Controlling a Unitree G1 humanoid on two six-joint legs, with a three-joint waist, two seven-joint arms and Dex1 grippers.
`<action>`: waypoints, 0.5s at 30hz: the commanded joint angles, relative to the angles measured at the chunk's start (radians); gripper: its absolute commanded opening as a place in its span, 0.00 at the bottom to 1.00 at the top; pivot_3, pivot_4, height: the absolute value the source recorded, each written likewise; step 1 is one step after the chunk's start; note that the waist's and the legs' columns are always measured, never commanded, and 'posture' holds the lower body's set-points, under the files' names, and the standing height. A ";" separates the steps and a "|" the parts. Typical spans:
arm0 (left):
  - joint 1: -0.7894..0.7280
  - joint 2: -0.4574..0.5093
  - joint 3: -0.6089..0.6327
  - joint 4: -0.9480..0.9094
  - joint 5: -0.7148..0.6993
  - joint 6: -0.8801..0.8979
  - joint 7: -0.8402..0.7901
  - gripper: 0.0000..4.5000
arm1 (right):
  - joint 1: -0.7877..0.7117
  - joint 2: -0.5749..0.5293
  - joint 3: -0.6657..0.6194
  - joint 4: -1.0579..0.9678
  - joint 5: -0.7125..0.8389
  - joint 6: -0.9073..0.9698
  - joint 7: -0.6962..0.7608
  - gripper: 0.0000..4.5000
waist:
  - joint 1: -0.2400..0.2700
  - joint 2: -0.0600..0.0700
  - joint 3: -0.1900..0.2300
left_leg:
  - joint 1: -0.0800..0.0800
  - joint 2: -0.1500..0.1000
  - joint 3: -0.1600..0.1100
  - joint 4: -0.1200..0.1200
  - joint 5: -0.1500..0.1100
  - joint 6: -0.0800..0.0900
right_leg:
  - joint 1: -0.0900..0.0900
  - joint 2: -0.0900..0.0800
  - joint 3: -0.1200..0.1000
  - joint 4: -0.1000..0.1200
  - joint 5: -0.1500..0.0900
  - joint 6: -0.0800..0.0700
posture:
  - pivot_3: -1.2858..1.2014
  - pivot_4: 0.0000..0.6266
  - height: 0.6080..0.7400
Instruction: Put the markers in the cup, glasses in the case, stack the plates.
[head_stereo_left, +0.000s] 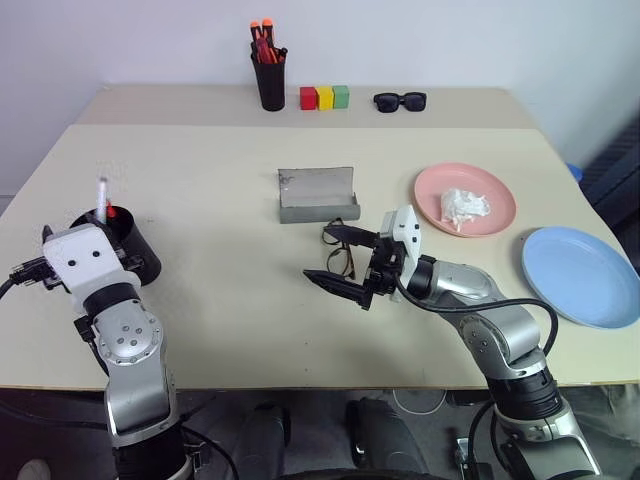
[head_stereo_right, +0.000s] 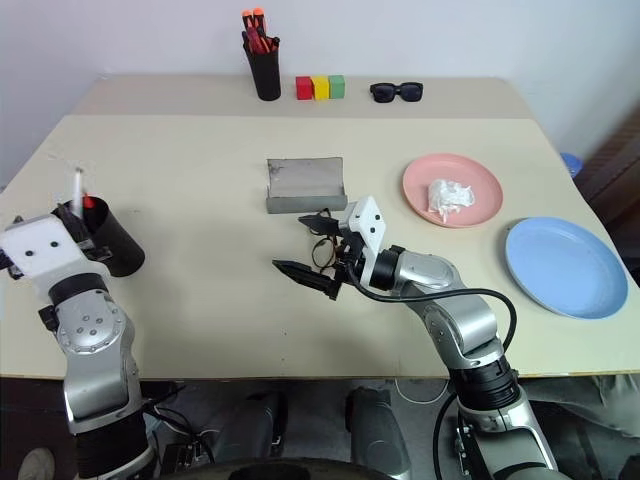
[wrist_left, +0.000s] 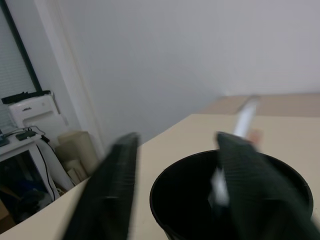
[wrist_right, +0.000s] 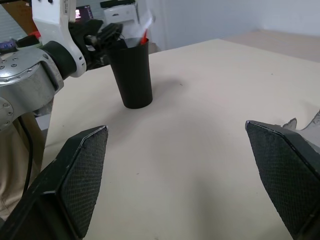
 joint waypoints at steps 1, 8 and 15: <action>0.001 0.000 -0.005 -0.020 0.013 -0.019 0.007 0.59 | -0.009 0.004 -0.007 -0.024 0.002 -0.023 0.001 1.00 | 0.000 0.000 0.000 | 0.000 0.000 0.000 0.000 0.000 0.000 | 0.000 0.000 0.000 0.000 0.000 0.000 | 0.52 0.24 1.00; -0.063 0.029 -0.018 -0.013 -0.017 -0.017 -0.037 0.59 | -0.012 0.000 -0.014 -0.027 0.004 -0.018 -0.002 1.00 | 0.001 0.000 0.000 | 0.000 0.000 0.000 0.000 0.000 0.000 | 0.000 0.000 0.000 0.000 0.000 0.000 | 0.52 0.24 1.00; -0.309 0.184 -0.183 0.048 -0.218 0.073 -0.409 0.65 | -0.017 -0.011 -0.066 -0.031 -0.005 -0.007 -0.064 1.00 | 0.001 0.000 0.000 | 0.000 0.000 0.000 0.001 0.000 0.000 | 0.001 0.000 0.000 -0.001 0.000 0.000 | 0.52 0.24 1.00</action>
